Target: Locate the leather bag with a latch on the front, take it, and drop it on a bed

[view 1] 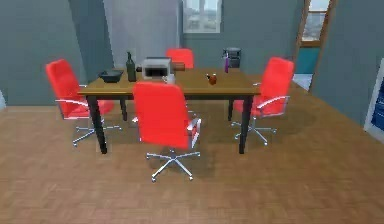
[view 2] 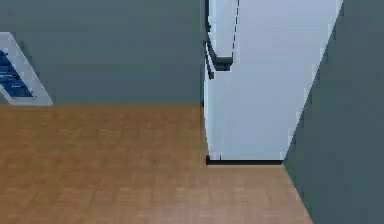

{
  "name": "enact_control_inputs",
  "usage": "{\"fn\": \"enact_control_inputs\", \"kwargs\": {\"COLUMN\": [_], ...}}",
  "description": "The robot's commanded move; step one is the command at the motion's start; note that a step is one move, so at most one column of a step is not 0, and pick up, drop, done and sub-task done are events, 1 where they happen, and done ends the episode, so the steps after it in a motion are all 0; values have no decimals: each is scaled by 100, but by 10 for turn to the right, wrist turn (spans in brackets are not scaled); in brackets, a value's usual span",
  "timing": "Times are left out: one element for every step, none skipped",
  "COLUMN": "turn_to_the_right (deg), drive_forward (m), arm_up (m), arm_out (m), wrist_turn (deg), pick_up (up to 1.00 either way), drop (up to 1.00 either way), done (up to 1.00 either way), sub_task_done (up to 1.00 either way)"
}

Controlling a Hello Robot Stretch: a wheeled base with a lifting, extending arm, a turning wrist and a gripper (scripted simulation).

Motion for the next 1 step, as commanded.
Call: {"fn": "enact_control_inputs", "kwargs": {"turn_to_the_right": [420], "drive_forward": [0], "arm_up": [0], "arm_out": [0], "wrist_turn": [0], "pick_up": [0], "drop": [0], "done": [0], "sub_task_done": [0]}}
